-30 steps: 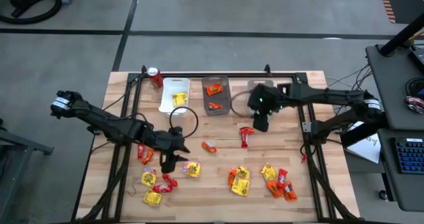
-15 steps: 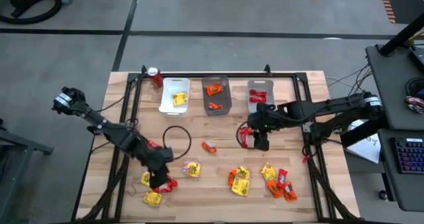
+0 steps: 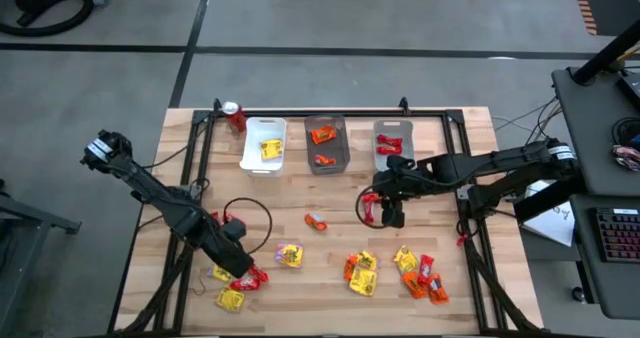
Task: Sort candy
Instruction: Put the yellow candy into the white bin
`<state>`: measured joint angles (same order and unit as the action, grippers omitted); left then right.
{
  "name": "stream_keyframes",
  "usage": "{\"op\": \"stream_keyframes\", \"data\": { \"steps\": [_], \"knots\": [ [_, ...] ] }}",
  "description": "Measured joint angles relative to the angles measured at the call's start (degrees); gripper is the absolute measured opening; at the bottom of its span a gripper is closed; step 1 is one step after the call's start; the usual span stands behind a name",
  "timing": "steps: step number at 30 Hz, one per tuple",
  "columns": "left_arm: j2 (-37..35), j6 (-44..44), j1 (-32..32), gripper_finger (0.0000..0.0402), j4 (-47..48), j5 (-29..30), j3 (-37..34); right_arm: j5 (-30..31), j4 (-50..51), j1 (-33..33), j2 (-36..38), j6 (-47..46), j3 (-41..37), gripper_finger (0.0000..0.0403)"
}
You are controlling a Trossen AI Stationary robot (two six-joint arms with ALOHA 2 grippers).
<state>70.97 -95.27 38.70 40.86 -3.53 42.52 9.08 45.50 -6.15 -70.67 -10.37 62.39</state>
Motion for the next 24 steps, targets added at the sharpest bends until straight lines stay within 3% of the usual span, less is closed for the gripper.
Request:
{"op": "stream_keyframes", "data": {
  "steps": [10,18,24],
  "knots": [
    [11.65,-1.39,1.33,0.0189,2.96,-1.92,2.80,0.00,0.01,0.00,-0.02,0.96,-0.26,0.0166],
    [17.01,-1.31,1.49,0.0188,3.98,-1.94,3.26,0.00,0.01,0.00,-0.01,0.96,-0.28,0.0166],
    [19.13,-1.26,1.90,0.0152,3.97,-1.95,3.26,0.00,0.00,0.00,-0.02,0.95,-0.28,0.0166]
  ]
}}
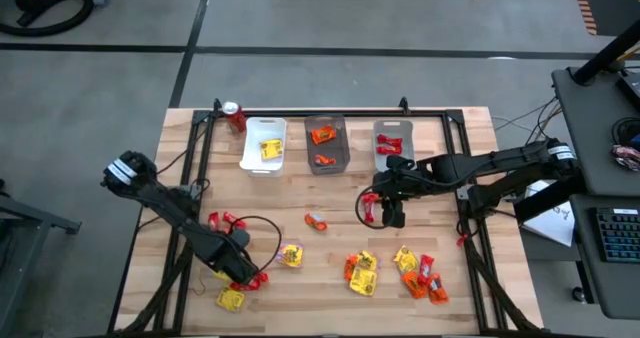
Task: Sort candy
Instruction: Put the yellow candy into the white bin
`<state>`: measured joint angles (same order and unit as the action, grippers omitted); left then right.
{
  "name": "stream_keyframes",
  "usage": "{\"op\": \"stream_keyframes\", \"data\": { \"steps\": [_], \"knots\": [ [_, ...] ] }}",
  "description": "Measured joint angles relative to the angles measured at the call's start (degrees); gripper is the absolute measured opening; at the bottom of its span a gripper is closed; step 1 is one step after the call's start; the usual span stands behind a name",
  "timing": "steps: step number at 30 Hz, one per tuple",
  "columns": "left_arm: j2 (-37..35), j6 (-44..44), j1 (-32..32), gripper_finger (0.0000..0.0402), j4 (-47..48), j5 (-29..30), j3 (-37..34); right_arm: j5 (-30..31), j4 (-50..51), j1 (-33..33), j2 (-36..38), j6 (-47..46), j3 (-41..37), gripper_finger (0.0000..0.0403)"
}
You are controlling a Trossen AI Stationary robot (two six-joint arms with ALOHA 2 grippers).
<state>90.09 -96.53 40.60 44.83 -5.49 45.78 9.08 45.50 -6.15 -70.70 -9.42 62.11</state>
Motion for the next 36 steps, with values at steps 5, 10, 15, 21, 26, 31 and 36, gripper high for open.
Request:
{"op": "stream_keyframes", "data": {
  "steps": [5,10,15,21,26,31,36],
  "knots": [
    [0.80,0.02,0.63,0.0088,-0.84,0.12,0.11,0.00,-0.05,0.00,0.00,-0.01,0.00,0.0166],
    [0.90,1.04,0.98,0.0018,-2.25,1.27,0.11,-0.01,-0.71,0.00,0.00,-0.01,-0.04,0.0166],
    [1.06,3.98,1.03,0.0003,-1.24,3.01,1.46,0.00,-1.01,-0.50,0.00,0.06,-0.08,0.0166],
    [0.37,7.68,1.01,0.0000,3.76,6.43,5.94,-0.02,-1.31,-1.11,0.00,0.03,-0.26,0.0166],
    [-1.29,10.37,1.02,0.0000,7.32,9.43,9.57,-0.02,-1.33,-1.11,0.00,0.03,-0.28,0.0166],
    [-4.51,12.84,1.01,0.0000,7.45,14.46,11.44,0.00,-1.36,-1.11,0.00,0.01,-0.28,0.0166],
    [-9.16,16.54,0.39,0.0000,7.53,21.23,11.76,-0.01,-1.37,-1.11,0.00,0.01,-0.31,0.0166]
  ]
}}
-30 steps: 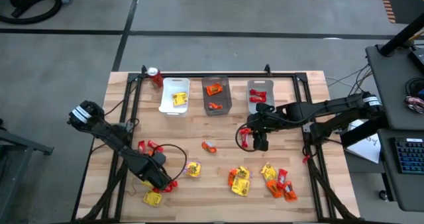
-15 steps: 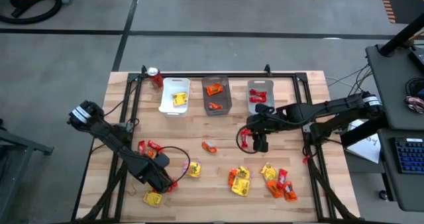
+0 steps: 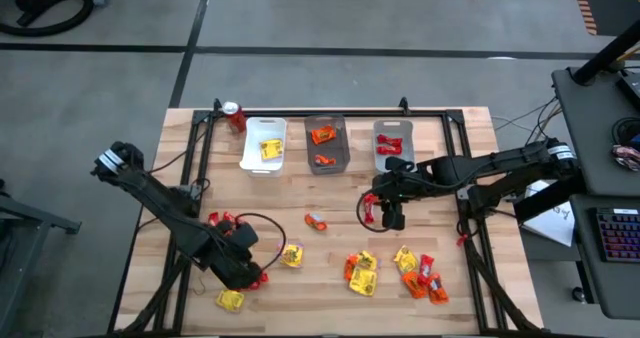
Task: Sort candy
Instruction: Put the yellow candy into the white bin
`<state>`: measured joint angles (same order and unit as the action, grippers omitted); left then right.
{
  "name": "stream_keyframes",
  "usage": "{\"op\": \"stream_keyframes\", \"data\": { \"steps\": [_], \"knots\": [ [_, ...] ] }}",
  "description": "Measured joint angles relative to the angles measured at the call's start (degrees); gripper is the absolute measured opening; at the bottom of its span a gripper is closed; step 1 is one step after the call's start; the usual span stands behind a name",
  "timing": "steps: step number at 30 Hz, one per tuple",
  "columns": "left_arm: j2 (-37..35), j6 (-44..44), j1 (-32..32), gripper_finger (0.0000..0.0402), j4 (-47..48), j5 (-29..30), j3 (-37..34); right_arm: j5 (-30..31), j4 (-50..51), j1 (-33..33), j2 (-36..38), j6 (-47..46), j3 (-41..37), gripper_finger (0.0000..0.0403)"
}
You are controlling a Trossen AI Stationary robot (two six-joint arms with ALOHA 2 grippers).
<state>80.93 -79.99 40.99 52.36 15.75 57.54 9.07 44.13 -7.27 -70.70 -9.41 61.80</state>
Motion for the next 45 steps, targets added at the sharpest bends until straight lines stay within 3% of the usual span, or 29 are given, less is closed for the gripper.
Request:
{"op": "stream_keyframes", "data": {
  "steps": [14,20,26,34,40,45],
  "knots": [
    [-8.02,5.49,-1.09,0.0000,0.11,8.35,-0.28,0.01,-0.14,-0.13,0.00,0.00,0.00,0.0166],
    [-10.82,13.70,-7.25,0.0000,0.09,10.78,-0.31,0.01,-0.19,-0.12,0.00,0.28,0.00,0.0166],
    [-15.43,30.25,-20.80,0.0000,0.10,10.93,-0.33,0.01,-0.21,-0.13,0.00,0.32,0.00,0.0166],
    [-19.06,54.17,-46.67,0.0000,-1.37,7.34,-0.33,0.01,-0.35,-0.11,0.00,0.37,0.00,0.0166],
    [-14.77,68.86,-64.06,0.0000,-10.51,-3.88,-0.35,0.07,-1.15,-0.11,0.00,0.39,0.00,0.0166],
    [-8.49,73.92,-74.40,0.0000,-11.42,-8.24,-0.35,0.05,-1.23,-0.11,0.00,0.39,0.00,0.0166]
  ]
}}
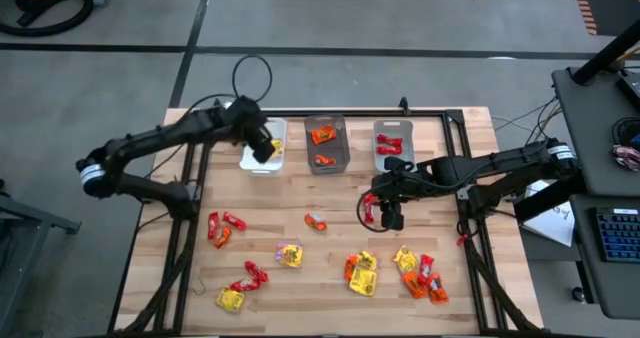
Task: Sort candy
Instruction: Put the yellow candy into the white bin
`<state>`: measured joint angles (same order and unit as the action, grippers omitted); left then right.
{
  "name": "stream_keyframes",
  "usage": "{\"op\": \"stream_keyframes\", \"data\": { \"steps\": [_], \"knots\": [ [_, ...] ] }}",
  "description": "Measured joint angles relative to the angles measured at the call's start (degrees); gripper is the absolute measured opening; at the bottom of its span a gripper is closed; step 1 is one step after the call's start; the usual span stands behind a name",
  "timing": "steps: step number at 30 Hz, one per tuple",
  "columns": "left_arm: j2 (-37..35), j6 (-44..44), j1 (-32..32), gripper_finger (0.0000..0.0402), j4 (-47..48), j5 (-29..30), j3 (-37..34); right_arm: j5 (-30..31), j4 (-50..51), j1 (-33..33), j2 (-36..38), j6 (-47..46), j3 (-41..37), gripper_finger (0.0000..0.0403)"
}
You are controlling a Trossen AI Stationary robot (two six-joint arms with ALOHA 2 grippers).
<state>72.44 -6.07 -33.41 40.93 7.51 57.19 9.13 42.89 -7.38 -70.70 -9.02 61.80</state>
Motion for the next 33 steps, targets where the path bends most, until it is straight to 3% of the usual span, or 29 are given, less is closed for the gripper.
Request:
{"op": "stream_keyframes", "data": {
  "steps": [6,14,26,33],
  "knots": [
    [7.46,3.02,-5.18,0.0000,-2.10,-1.80,0.00,0.01,0.00,0.00,0.00,0.04,0.00,0.0166],
    [14.21,3.65,-5.99,0.0000,-6.65,-2.25,-0.01,0.04,0.00,0.00,0.00,0.04,0.00,0.0166],
    [16.10,3.69,-6.08,0.0002,-8.18,-2.03,0.00,0.04,0.00,0.00,0.00,0.04,0.00,0.0166],
    [15.81,3.91,-6.04,0.0047,-7.96,-2.03,-0.01,0.04,0.00,0.00,0.00,-0.79,0.00,0.0166]
  ]
}}
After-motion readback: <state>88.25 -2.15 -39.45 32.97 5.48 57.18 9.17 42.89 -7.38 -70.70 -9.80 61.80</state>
